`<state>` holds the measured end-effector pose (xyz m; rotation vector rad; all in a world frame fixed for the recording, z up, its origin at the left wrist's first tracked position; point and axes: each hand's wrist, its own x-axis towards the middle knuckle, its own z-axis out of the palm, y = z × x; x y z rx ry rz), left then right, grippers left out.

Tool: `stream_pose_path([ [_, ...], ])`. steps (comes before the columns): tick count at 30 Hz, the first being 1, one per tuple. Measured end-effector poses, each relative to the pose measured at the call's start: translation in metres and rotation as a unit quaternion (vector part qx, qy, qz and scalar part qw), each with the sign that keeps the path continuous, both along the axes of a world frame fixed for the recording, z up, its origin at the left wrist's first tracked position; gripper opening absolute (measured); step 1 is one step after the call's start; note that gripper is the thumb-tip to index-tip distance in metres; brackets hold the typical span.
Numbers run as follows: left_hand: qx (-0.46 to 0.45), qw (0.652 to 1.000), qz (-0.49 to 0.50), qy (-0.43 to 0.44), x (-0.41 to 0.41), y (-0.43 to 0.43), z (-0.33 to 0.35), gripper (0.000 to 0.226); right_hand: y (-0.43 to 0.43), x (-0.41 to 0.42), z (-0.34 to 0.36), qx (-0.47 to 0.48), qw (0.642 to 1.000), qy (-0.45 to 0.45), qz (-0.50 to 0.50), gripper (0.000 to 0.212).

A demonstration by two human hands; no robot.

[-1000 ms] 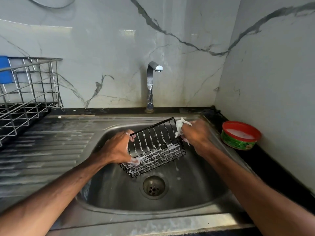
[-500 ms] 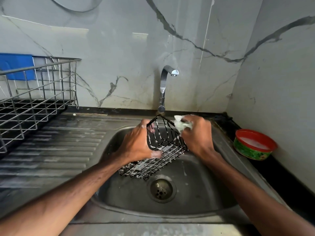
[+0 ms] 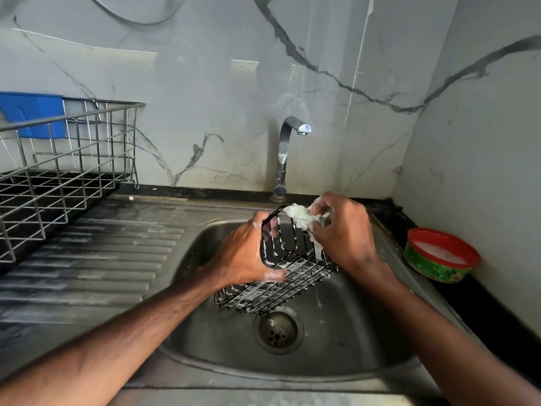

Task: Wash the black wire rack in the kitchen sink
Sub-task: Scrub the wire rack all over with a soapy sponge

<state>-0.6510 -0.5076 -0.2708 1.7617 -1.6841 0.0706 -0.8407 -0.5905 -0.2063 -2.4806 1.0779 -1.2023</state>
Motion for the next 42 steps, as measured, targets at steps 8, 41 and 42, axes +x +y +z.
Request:
stream_pose_path([
  [8,0.007,1.000,0.008,-0.004,-0.001,-0.001,-0.001,0.102,-0.002,-0.001,0.006,0.179,0.977,-0.077,0.081,0.026],
  [41,0.029,0.999,0.026,0.006,-0.001,0.000,0.000,0.111,0.000,0.004,-0.003,0.130,0.971,-0.042,0.196,0.037],
  [42,0.028,0.999,0.029,0.007,-0.001,0.000,0.001,0.112,0.002,0.005,-0.004,0.077,0.981,-0.015,0.178,0.033],
])
